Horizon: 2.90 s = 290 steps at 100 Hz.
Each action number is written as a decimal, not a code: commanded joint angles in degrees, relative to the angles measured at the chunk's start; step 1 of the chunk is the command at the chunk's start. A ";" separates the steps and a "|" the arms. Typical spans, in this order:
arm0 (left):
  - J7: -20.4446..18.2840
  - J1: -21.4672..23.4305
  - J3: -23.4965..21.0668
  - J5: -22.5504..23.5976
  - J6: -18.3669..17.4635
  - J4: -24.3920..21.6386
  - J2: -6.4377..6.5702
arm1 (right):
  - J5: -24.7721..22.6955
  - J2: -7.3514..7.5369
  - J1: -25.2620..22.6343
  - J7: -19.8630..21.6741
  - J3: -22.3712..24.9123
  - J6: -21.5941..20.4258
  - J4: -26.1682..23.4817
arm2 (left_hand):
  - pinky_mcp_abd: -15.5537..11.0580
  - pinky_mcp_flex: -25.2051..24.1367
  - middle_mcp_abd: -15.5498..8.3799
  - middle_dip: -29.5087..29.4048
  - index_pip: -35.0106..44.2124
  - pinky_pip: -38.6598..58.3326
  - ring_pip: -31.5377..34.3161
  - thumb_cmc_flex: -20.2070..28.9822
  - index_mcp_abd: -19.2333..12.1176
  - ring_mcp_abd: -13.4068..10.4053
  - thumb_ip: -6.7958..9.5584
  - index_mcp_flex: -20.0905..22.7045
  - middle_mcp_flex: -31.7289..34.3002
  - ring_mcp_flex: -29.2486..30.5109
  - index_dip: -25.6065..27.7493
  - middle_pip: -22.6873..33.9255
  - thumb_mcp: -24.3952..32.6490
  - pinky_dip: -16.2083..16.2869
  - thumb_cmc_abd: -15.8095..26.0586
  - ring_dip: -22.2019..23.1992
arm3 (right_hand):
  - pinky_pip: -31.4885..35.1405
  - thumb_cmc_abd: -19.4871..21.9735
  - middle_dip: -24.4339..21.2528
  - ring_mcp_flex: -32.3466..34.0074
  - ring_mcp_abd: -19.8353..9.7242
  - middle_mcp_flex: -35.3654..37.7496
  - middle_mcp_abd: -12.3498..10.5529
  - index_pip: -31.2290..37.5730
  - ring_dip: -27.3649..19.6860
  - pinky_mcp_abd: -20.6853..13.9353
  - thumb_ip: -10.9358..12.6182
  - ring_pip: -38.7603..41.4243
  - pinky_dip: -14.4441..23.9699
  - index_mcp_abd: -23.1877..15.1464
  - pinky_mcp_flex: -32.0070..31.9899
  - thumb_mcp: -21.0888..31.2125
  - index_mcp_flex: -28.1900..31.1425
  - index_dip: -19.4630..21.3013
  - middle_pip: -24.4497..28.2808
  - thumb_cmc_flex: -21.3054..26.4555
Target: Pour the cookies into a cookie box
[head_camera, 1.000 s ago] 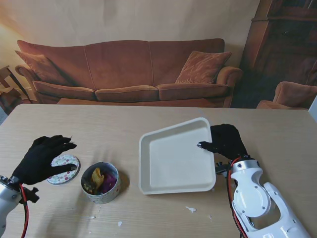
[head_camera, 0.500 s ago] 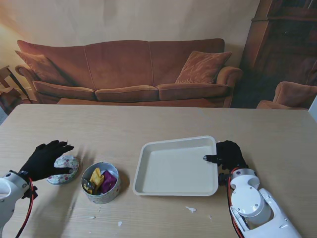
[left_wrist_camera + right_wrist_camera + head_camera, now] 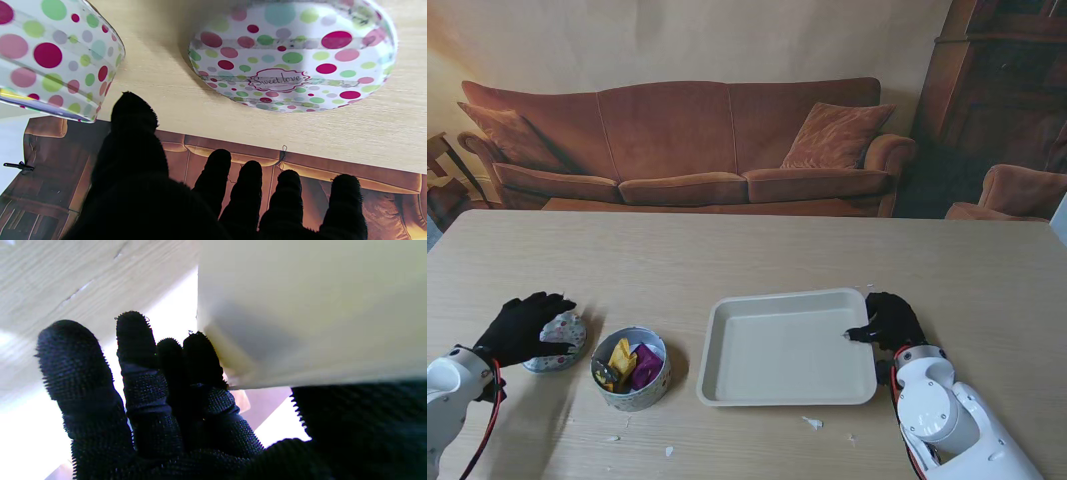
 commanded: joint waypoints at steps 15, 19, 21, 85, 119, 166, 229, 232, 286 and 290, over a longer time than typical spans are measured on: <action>-0.53 -0.52 0.12 -0.11 0.82 0.80 -0.06 | -2.62 0.31 0.11 2.93 -0.77 4.08 0.01 | -0.73 -0.96 0.07 0.26 0.14 -2.12 -0.57 -0.12 0.70 -0.85 0.85 0.26 -1.58 -1.30 0.29 0.36 0.47 1.14 0.79 -0.21 | -7.87 8.90 -1.13 -8.88 -1.90 -6.37 -1.96 -7.23 0.47 -3.90 7.54 -7.39 5.36 -6.42 -9.17 13.66 -9.45 -8.53 -3.72 10.22; -0.16 -0.61 0.17 -0.08 0.83 1.01 -0.09 | -3.63 0.50 0.30 3.20 -0.92 4.17 0.30 | -0.74 -1.03 0.18 0.26 0.17 -2.37 -0.59 -0.17 0.72 -0.79 0.83 0.43 -1.45 -1.31 0.31 0.38 0.41 1.18 0.75 -0.19 | -9.49 10.27 -1.22 -10.35 -2.09 -7.62 -2.07 -6.94 0.45 -4.53 9.44 -8.61 9.24 -6.26 -11.56 12.34 -10.19 -10.82 -4.06 9.34; -0.02 -0.64 0.18 -0.04 0.82 1.08 -0.10 | -4.10 0.57 0.41 3.28 -1.00 4.31 0.42 | -0.76 -1.12 0.33 0.24 0.18 -2.52 -0.62 -0.06 0.83 -0.81 0.84 0.51 -1.48 -1.36 0.31 0.34 0.45 1.19 0.73 -0.20 | -11.42 11.01 -1.35 -10.91 -2.22 -8.15 -2.06 -6.73 0.30 -4.67 10.05 -9.35 14.58 -6.10 -12.58 11.60 -10.58 -12.28 -4.41 8.75; 0.19 -1.23 0.45 1.32 0.79 1.93 0.17 | -20.50 2.98 -0.40 2.95 -0.45 -0.05 0.52 | -0.98 -0.60 0.17 0.18 -0.26 -5.68 -0.83 -0.33 1.06 -0.80 0.80 0.10 -1.58 -1.48 0.23 0.22 0.30 2.08 1.11 -0.10 | -46.64 26.51 -5.91 -46.42 -8.35 -38.67 -4.07 -18.76 -10.07 -15.85 7.30 -32.03 18.09 -1.38 -53.09 -11.89 -27.96 -24.54 -13.24 -20.21; -1.60 -5.00 3.16 2.48 2.52 5.39 0.86 | -23.05 1.71 -4.78 -8.40 0.86 -7.71 -5.02 | -0.88 -0.65 -0.24 -0.31 -1.07 -6.94 -1.69 -0.68 0.36 -1.77 0.93 -2.24 -4.14 -3.20 0.06 -0.64 0.23 2.40 0.30 -0.68 | -47.36 27.11 -5.40 -43.40 -6.49 -36.65 -3.55 -15.54 -10.14 -13.27 7.68 -31.68 19.22 -4.62 -49.95 -11.12 -26.66 -23.32 -11.35 -18.74; -2.24 -12.49 10.40 3.33 4.93 13.09 1.72 | -28.34 1.37 -13.02 -17.43 -1.47 -14.57 -14.25 | -1.27 -1.10 -0.69 -0.40 -1.41 -7.98 -2.05 -1.70 -1.35 -2.18 1.20 -4.88 -7.55 -5.16 0.34 -1.39 0.36 3.08 -0.71 -0.94 | -44.92 27.78 -5.81 -38.66 -4.79 -31.04 -3.09 -14.06 -9.78 -10.14 7.76 -30.99 19.97 -6.36 -47.68 -10.65 -23.89 -22.49 -12.47 -18.33; -6.38 -11.82 10.13 0.30 5.71 11.24 1.59 | -30.18 1.15 -12.73 -23.85 -8.32 -15.22 -12.87 | -0.77 -0.35 -0.69 -0.62 -1.84 -6.70 -1.72 -3.17 -1.05 -1.81 1.21 -5.63 -8.38 -4.79 -0.04 -2.10 0.51 4.42 0.60 -1.16 | -43.11 27.90 -5.94 -35.84 -4.00 -27.60 -2.95 -13.47 -9.53 -8.69 8.12 -30.78 19.73 -7.55 -46.65 -8.98 -21.13 -21.07 -13.90 -16.10; -6.45 -11.57 9.80 0.22 5.56 10.86 1.56 | -29.84 1.09 -12.77 -23.83 -8.41 -15.26 -12.73 | -0.81 -0.46 -0.66 -0.61 -1.85 -6.72 -1.71 -3.05 -1.07 -1.77 1.21 -5.58 -8.32 -4.76 -0.06 -2.11 0.49 4.41 0.48 -1.15 | -43.05 27.96 -5.92 -35.87 -3.90 -27.72 -2.95 -13.53 -9.51 -8.68 8.11 -30.76 19.71 -7.57 -46.69 -8.92 -21.18 -20.99 -13.94 -16.04; -10.49 -11.20 10.30 -0.66 5.86 9.53 1.88 | -27.48 0.68 -13.53 -23.62 -9.26 -16.46 -12.46 | -1.22 -1.34 -0.87 -0.92 -3.77 -7.42 -2.72 -8.31 -0.28 -2.41 1.01 -9.51 -10.77 -7.00 -0.62 -3.65 -0.46 3.90 0.66 -1.76 | -42.38 28.74 -5.67 -34.47 -3.76 -26.22 -3.01 -13.52 -9.14 -8.11 8.08 -30.11 19.32 -8.29 -46.07 -8.87 -19.76 -19.36 -13.82 -15.42; -10.62 -11.52 10.71 -0.78 6.02 9.93 1.90 | -27.44 0.69 -13.53 -23.49 -9.28 -16.50 -12.46 | -1.06 -1.24 -0.91 -0.91 -3.86 -7.42 -2.71 -8.42 -0.34 -2.44 1.03 -9.76 -10.99 -7.08 -0.62 -3.74 -0.41 3.91 0.44 -1.77 | -42.39 28.84 -5.68 -34.45 -3.78 -26.23 -3.04 -13.51 -9.13 -8.09 8.11 -30.12 19.27 -8.27 -46.10 -8.83 -19.71 -19.24 -13.90 -15.28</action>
